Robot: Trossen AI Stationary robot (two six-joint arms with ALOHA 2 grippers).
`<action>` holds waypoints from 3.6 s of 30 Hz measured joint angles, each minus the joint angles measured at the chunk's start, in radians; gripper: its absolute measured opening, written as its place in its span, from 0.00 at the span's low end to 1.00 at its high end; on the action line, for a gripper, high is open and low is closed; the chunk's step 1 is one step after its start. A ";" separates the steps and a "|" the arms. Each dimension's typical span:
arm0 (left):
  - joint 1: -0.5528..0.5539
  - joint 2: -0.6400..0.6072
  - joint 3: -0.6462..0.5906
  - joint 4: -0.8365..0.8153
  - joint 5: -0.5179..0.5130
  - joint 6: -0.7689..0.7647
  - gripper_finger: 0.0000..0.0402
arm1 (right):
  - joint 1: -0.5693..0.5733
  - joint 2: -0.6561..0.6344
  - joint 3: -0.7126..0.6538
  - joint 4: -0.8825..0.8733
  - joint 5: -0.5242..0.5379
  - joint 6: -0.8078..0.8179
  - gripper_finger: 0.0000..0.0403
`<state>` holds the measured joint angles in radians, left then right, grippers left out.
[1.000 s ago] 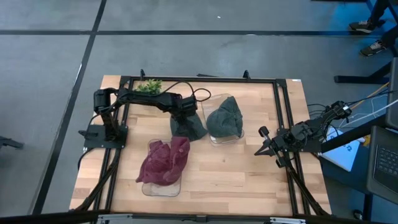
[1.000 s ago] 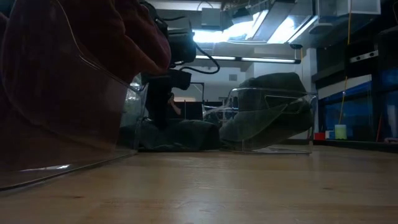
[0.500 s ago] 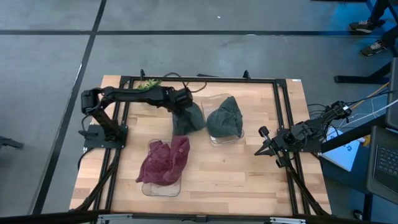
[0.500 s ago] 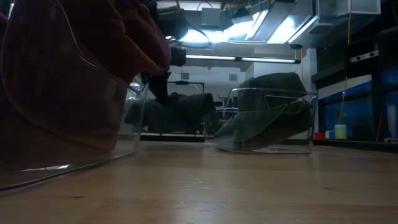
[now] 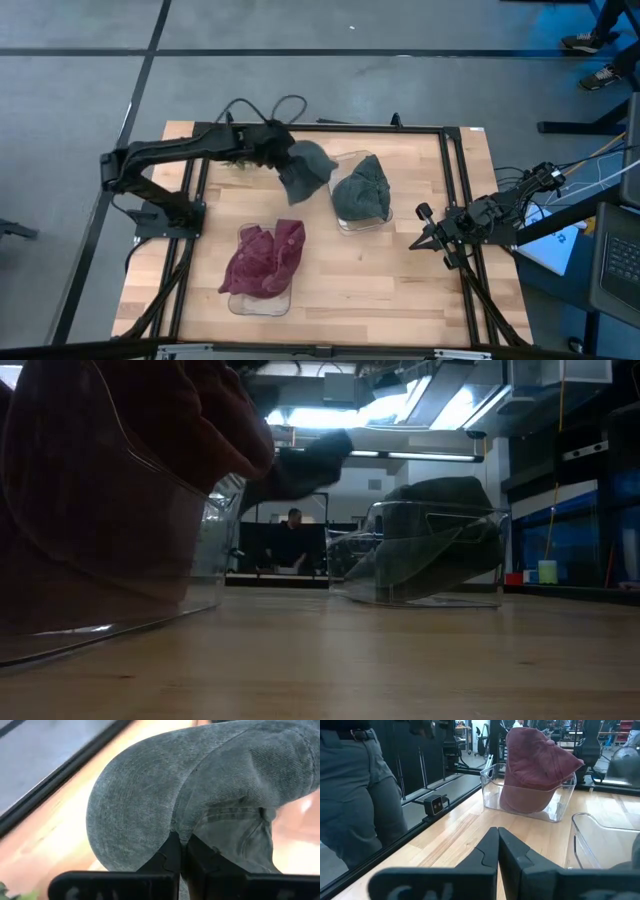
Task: Pick & Place hat
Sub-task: Put the black cap into the right transparent bin
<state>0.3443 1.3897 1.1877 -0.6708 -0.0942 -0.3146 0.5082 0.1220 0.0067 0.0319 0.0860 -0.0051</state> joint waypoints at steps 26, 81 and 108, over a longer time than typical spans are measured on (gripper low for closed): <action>-0.108 -0.114 0.001 0.488 -0.026 -0.861 0.01 | 0.000 0.000 0.000 0.000 0.000 0.000 0.02; -0.380 0.318 -0.084 0.642 -0.377 -1.324 0.01 | 0.000 0.000 0.000 0.000 0.000 0.000 0.02; -0.382 0.409 -0.084 0.670 -0.299 -1.170 0.23 | 0.000 0.000 0.000 0.000 0.000 0.000 0.02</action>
<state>-0.0376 1.7991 1.1038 -0.0005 -0.3932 -1.4849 0.5080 0.1219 0.0071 0.0319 0.0864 -0.0053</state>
